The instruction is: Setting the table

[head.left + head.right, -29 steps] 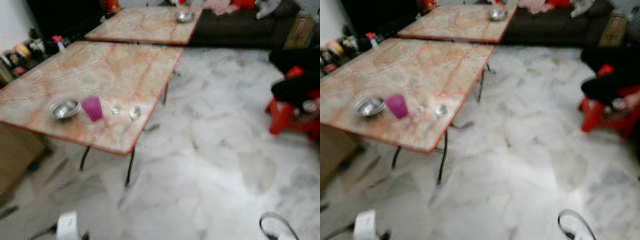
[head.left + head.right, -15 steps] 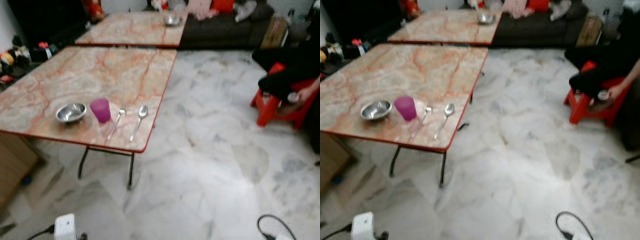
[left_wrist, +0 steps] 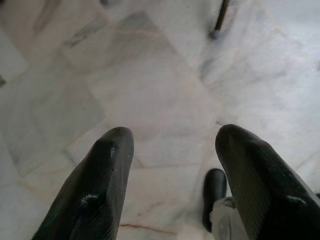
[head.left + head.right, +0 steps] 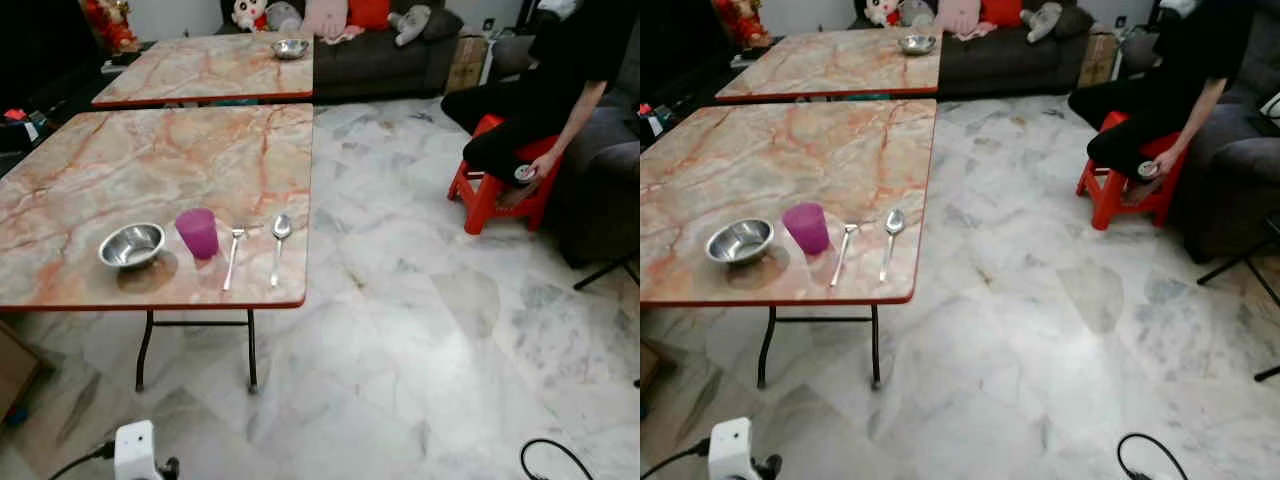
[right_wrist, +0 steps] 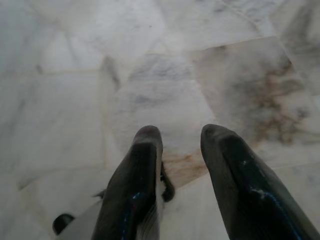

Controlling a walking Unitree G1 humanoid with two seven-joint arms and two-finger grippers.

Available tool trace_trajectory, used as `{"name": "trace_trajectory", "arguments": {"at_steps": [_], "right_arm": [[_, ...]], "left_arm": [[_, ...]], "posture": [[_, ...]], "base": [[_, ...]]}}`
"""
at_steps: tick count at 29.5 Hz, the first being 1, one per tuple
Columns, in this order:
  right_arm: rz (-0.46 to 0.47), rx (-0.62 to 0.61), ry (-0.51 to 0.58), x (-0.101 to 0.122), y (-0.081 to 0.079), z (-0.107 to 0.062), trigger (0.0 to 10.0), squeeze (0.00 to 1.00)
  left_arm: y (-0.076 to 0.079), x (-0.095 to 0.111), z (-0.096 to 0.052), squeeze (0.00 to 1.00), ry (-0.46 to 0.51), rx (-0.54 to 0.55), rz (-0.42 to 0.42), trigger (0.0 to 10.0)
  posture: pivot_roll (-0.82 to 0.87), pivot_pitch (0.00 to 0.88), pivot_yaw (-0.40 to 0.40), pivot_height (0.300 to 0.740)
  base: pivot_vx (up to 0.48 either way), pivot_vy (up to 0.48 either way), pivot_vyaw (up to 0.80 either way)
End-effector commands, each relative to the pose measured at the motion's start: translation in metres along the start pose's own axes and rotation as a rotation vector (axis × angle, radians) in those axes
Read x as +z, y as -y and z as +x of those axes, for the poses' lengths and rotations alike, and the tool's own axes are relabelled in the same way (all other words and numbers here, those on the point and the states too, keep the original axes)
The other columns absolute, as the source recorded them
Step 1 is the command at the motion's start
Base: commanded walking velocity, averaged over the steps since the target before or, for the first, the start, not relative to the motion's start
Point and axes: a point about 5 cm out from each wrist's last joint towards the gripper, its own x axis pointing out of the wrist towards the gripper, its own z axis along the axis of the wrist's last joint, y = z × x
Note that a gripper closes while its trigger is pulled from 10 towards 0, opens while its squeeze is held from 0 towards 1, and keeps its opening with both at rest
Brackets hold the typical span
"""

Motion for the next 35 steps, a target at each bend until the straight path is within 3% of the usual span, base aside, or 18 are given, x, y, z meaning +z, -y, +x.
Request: {"name": "trace_trajectory", "arguments": {"at_steps": [1,21,35], "right_arm": [[0.005,0.007,-0.003,-0.0014,-0.0043,0.0000,10.0,0.00],[-0.009,0.011,0.002,0.0006,-0.0028,0.0002,10.0,0.00],[-0.002,0.012,0.002,-0.0001,-0.0044,0.0002,10.0,0.00]], "left_arm": [[-0.0076,-0.0072,-0.0018,0.00,-0.027,0.024,-0.003,10.0],[-0.0060,-0.0076,-0.0017,0.00,-0.023,0.028,-0.018,10.0],[-0.0065,-0.0071,-0.0017,0.00,-0.023,0.031,-0.005,10.0]], "posture": [[0.03,0.042,0.066,0.740],[-0.01,0.057,0.038,0.740],[-0.04,0.012,0.053,0.740]], "base": [[0.000,0.352,0.00],[0.000,0.346,0.00],[0.000,0.000,0.00]]}}
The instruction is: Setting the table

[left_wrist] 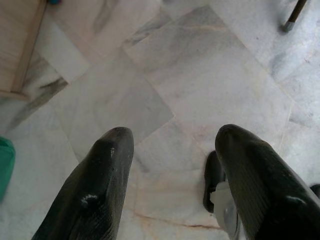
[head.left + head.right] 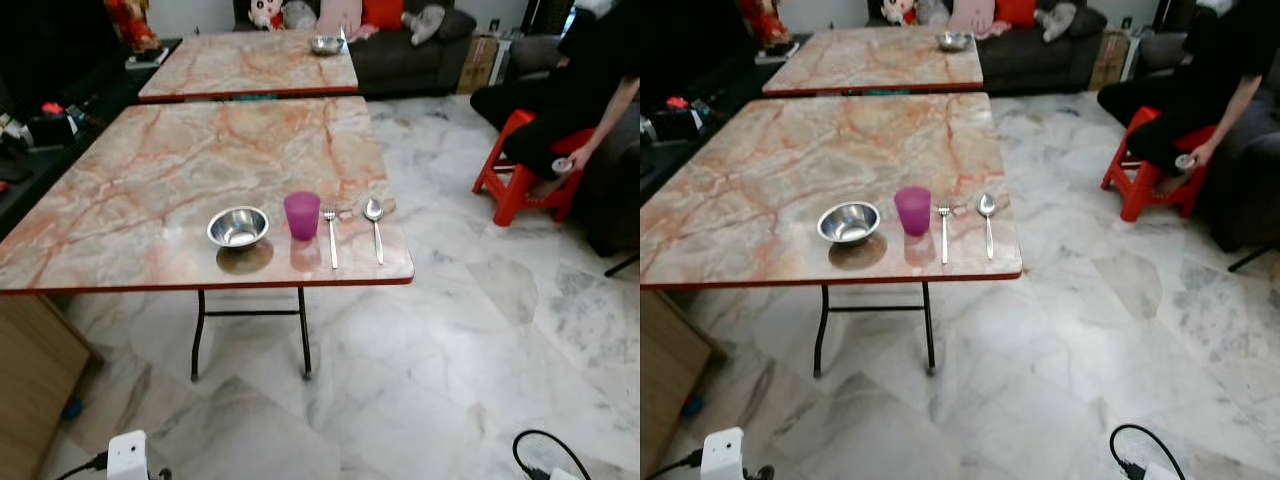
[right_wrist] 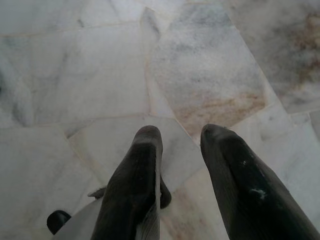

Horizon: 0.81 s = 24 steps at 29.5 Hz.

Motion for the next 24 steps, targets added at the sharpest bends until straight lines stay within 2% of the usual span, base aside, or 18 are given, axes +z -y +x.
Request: {"name": "trace_trajectory", "arguments": {"at_steps": [1,24], "right_arm": [[-0.001,-0.005,0.003,0.0008,0.0015,0.0000,10.0,0.00],[0.009,-0.001,0.007,0.0013,0.0000,0.0001,10.0,0.00]], "left_arm": [[0.0009,-0.0013,0.0000,0.00,-0.005,0.005,-0.004,10.0],[0.0001,-0.0001,0.0001,0.00,-0.001,0.011,-0.014,10.0]], "posture": [[-0.04,0.012,0.053,0.740],[0.02,0.029,0.061,0.740]], "base": [[0.000,0.000,0.00],[0.000,0.000,0.00]]}}
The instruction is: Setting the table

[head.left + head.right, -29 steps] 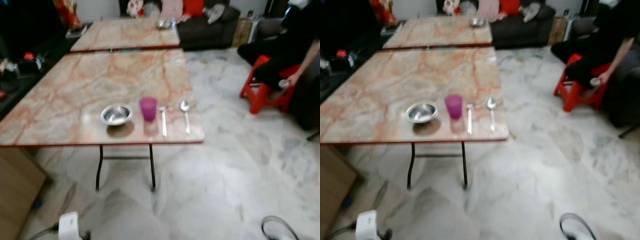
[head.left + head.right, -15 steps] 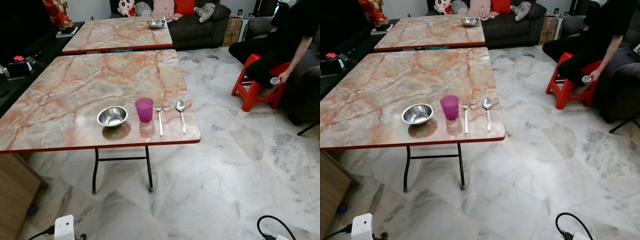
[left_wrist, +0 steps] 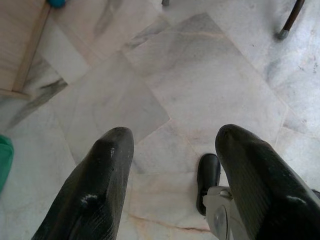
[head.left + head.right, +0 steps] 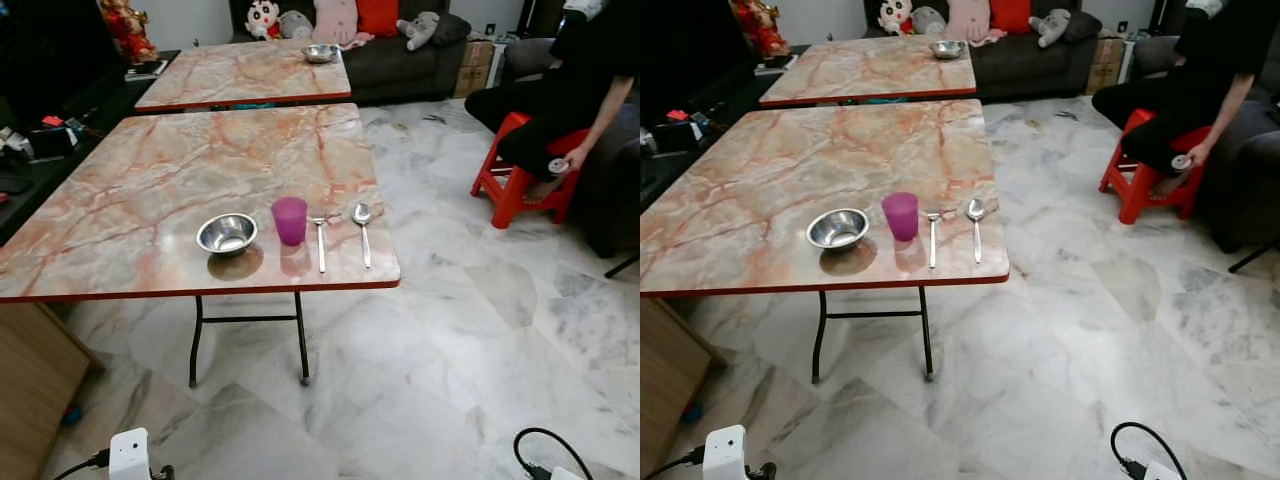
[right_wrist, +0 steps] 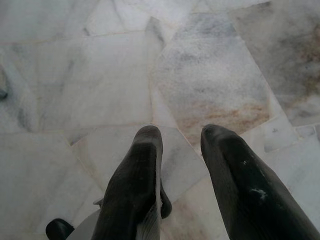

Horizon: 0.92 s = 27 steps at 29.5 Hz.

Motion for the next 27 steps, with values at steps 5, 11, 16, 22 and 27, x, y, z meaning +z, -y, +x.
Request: {"name": "trace_trajectory", "arguments": {"at_steps": [5,11,16,22,27], "right_arm": [[0.005,-0.005,-0.002,-0.0016,0.0016,-0.0004,10.0,0.00],[0.003,-0.006,-0.003,-0.0016,0.0018,-0.0004,10.0,0.00],[0.002,-0.006,-0.003,-0.0015,0.0017,-0.0004,10.0,0.00],[0.002,-0.006,-0.002,-0.0011,0.0016,-0.0003,10.0,0.00],[0.000,-0.005,-0.002,-0.0010,0.0018,-0.0003,10.0,0.00]], "left_arm": [[-0.0018,-0.0032,-0.0005,0.00,-0.011,0.015,-0.013,10.0],[-0.0017,-0.0029,-0.0005,0.00,-0.009,0.015,-0.011,10.0],[-0.0016,-0.0030,-0.0005,0.00,-0.011,0.014,-0.011,10.0],[-0.0012,-0.0031,-0.0004,0.00,-0.015,0.012,-0.010,10.0],[-0.0010,-0.0030,-0.0004,0.00,-0.012,0.014,-0.013,10.0]], "posture": [[0.02,0.038,0.061,0.740],[0.02,0.038,0.061,0.740],[0.02,0.037,0.061,0.740],[0.02,0.034,0.060,0.740],[0.02,0.034,0.059,0.740]], "base": [[0.000,0.000,0.00],[0.000,0.000,0.00],[0.000,0.000,0.00],[0.000,0.480,0.00],[0.000,0.379,0.00]]}}
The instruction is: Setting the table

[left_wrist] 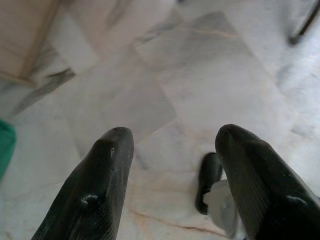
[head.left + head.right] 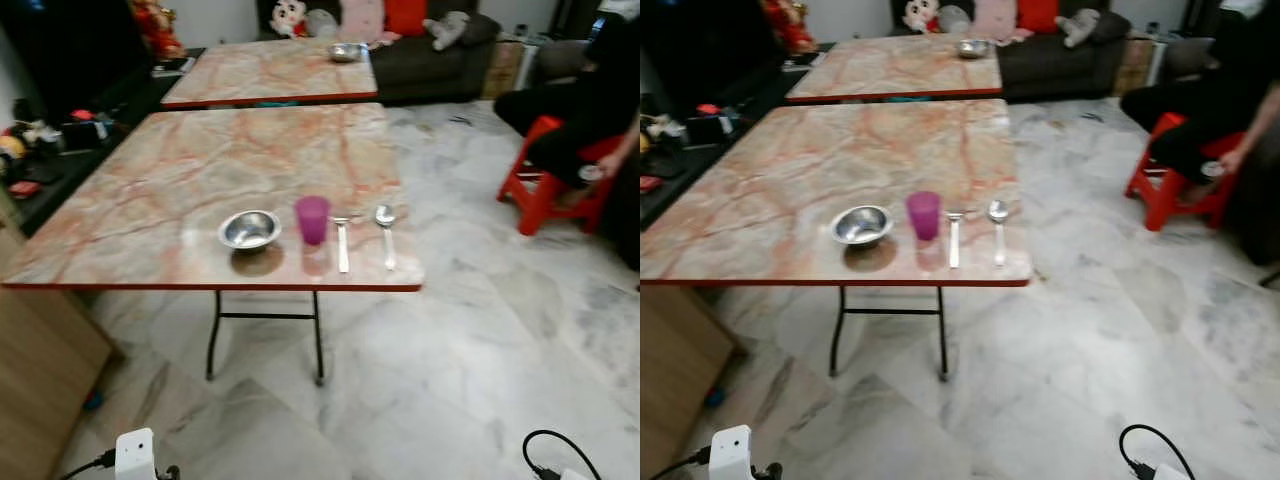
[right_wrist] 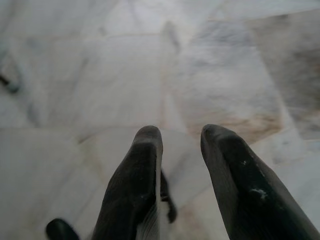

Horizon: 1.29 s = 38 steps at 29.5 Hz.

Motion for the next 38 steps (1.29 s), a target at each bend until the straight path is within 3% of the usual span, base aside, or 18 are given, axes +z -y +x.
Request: {"name": "trace_trajectory", "arguments": {"at_steps": [1,28,38], "right_arm": [[0.005,0.013,-0.014,-0.0053,-0.0053,-0.0006,10.0,0.00],[-0.017,0.015,-0.013,-0.0046,-0.0052,-0.0005,10.0,0.00],[-0.012,0.013,-0.011,-0.0046,-0.0048,-0.0005,10.0,0.00]], "left_arm": [[-0.0078,0.0001,-0.0006,0.00,-0.002,0.026,-0.004,10.0],[-0.0069,0.0018,-0.0007,0.00,0.024,0.021,-0.024,10.0],[-0.0066,0.0016,-0.0007,0.00,0.025,0.018,-0.026,10.0]], "posture": [[0.02,0.034,0.059,0.740],[0.02,0.021,0.056,0.740],[0.02,0.021,0.055,0.740]], "base": [[0.000,0.000,0.00],[0.000,0.000,0.00],[0.000,0.000,0.34]]}}
